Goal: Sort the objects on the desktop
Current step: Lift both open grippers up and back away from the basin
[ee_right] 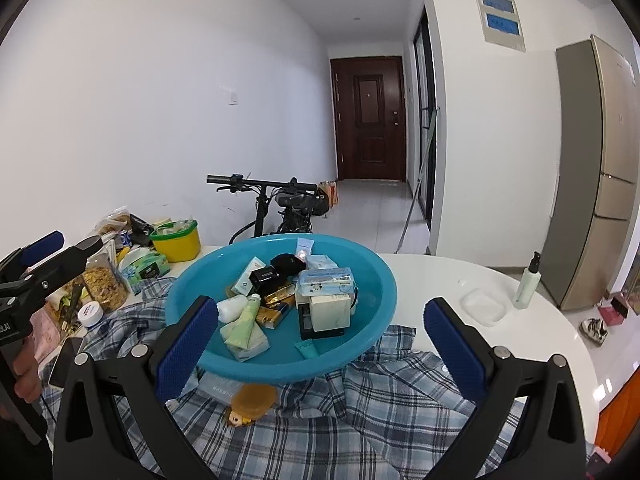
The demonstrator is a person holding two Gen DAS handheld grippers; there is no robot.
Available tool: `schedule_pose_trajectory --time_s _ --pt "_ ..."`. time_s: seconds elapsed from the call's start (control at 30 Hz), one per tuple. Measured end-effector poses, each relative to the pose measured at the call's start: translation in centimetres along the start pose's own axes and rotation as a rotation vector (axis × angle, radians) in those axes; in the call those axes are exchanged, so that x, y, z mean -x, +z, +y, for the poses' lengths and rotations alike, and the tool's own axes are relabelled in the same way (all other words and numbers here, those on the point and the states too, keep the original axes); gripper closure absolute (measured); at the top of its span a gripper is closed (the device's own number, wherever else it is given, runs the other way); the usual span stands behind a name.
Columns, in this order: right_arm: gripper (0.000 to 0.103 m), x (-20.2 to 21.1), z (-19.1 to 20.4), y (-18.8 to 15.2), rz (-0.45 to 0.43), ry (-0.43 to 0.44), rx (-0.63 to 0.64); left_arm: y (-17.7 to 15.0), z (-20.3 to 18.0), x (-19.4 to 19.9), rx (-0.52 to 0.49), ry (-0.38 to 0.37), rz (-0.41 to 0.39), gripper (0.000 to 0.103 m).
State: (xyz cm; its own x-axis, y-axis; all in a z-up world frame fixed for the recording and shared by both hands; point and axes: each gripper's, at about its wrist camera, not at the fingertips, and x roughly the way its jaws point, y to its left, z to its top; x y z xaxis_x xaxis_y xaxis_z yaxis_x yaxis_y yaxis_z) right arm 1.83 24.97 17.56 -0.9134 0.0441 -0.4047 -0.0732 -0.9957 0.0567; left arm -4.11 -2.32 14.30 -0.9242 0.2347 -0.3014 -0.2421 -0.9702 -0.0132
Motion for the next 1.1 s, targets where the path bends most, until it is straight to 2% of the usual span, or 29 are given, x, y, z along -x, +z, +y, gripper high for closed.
schedule_pose_trajectory --time_s 0.37,0.57,0.7,0.97,1.1 --pt "0.0 3.3 0.8 -0.7 -0.027 0.011 -0.001 -1.8 -0.2 3.7 0.046 -0.032 -0.018 0.0" --pt "0.0 4.2 1.3 -1.0 -0.059 0.002 0.019 -2.3 -0.7 4.6 0.021 -0.017 -0.035 0.0" --pt "0.0 4.3 1.5 -1.5 -0.072 -0.002 0.035 -2.9 -0.9 4.7 0.013 -0.014 -0.036 0.0" --pt "0.0 4.9 1.0 -2.6 -0.109 0.035 0.006 -4.7 -1.0 3.4 0.021 -0.032 0.014 0.0" --pt "0.0 4.9 1.1 -3.3 -0.127 0.035 0.02 -5.9 -1.2 3.1 0.015 -0.046 0.006 0.0"
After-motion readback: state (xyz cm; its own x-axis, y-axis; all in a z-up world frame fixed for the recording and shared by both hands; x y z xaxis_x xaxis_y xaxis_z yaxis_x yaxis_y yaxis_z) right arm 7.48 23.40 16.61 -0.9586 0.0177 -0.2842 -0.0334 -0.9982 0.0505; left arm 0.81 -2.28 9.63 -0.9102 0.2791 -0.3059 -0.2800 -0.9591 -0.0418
